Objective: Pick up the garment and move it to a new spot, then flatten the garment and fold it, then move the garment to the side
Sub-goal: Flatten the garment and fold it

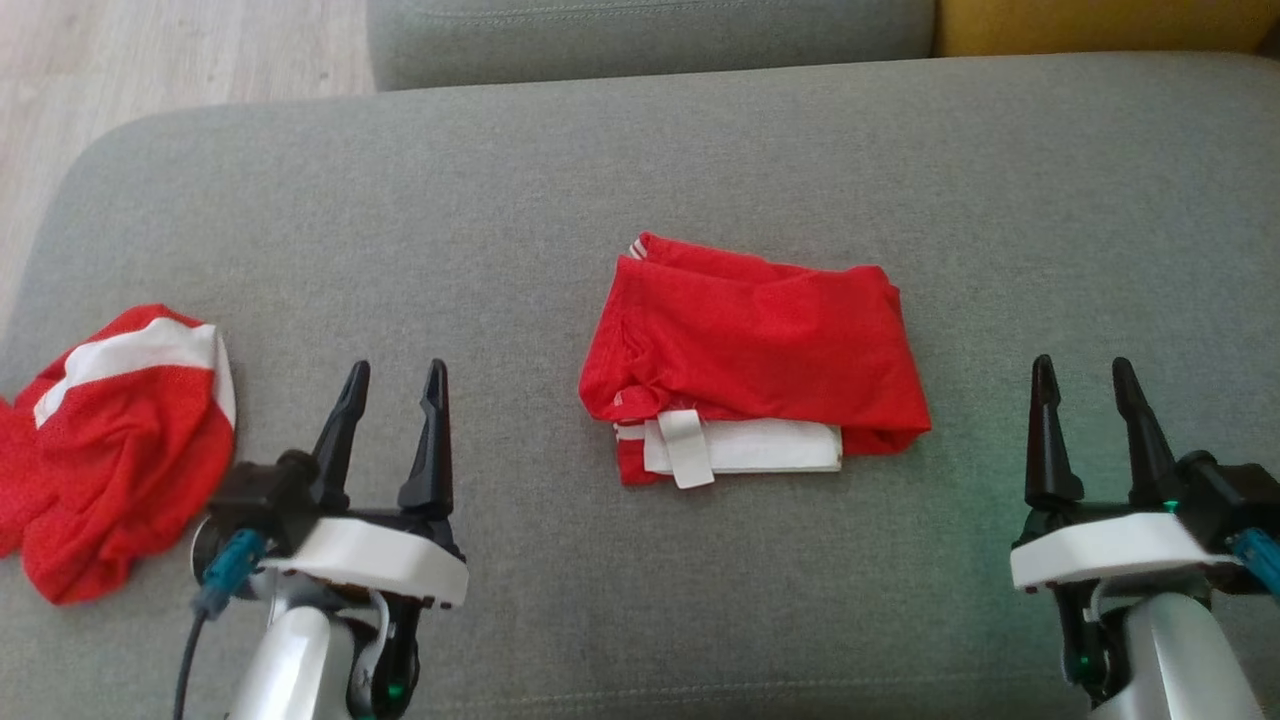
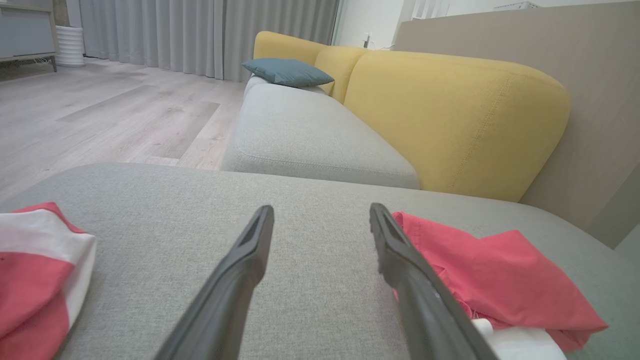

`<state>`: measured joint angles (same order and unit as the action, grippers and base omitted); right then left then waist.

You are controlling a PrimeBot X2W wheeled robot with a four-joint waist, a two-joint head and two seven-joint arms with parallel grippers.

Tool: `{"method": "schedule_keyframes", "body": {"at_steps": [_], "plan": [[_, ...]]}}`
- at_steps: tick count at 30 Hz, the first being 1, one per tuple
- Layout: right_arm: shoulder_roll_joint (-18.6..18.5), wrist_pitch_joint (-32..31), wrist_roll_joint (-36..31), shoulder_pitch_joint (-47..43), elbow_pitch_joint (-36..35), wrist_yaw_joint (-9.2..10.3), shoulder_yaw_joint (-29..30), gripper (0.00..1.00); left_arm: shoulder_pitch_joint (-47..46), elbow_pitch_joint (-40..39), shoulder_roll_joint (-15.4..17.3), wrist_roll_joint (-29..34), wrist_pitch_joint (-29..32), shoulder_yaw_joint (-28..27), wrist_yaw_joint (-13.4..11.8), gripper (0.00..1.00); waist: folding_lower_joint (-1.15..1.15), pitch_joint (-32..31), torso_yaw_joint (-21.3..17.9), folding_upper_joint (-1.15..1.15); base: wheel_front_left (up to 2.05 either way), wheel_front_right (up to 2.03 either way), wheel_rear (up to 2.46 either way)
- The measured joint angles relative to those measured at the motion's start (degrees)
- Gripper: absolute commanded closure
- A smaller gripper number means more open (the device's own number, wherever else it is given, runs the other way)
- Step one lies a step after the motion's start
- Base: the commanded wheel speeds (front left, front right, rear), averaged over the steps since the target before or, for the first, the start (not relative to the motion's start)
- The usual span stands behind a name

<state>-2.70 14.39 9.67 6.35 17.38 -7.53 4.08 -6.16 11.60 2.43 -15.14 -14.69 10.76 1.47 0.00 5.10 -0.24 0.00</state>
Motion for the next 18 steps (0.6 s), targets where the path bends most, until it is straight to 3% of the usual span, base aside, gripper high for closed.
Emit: {"method": "schedule_keyframes", "body": {"at_steps": [5, 6, 7, 8, 14, 18], "plan": [[0.0, 0.0, 0.41, 0.31, -0.29, 0.0, -1.98, 0.0, -0.21, 0.74, 0.0, 0.54, 0.0, 0.38, 0.47, 0.0, 0.0, 1.11, 0.64, 0.0, 0.0, 0.0, 0.0], [0.0, 0.0, 0.69, 0.51, -0.4, 0.0, -2.72, 0.53, -0.32, 0.97, 0.01, 0.54, 0.0, 0.58, 0.65, 0.0, 0.0, 1.38, 0.86, 0.0, 0.0, 0.0, 0.0], [0.0, 0.0, 1.01, 0.74, -0.66, 0.0, -3.68, 0.53, -0.43, 1.01, 0.0, 0.54, 0.0, 0.83, 0.67, 0.0, 0.0, 1.69, 1.09, 0.0, 0.0, 0.0, 0.0], [0.0, 0.0, 1.03, 1.18, -0.92, 0.0, -4.76, 1.0, -0.57, 1.02, 0.01, 0.54, 0.0, 1.11, 0.83, 0.0, 0.0, 2.06, 1.34, 0.0, 0.0, 0.0, 0.0], [-0.03, 0.0, 0.85, 5.89, -0.22, 0.0, -11.98, 1.0, -2.78, 1.04, 0.0, 0.53, 0.0, 1.72, 1.56, 0.0, 0.0, 4.88, 3.5, 0.0, 0.0, 0.0, 0.0], [-0.08, 0.01, 1.0, 10.68, 5.36, 0.0, -13.17, 1.0, -3.96, 1.29, 0.0, 0.52, 0.0, 2.18, 1.92, 0.0, 0.0, 6.85, 5.87, 0.0, 0.0, 0.0, 0.0]]}}
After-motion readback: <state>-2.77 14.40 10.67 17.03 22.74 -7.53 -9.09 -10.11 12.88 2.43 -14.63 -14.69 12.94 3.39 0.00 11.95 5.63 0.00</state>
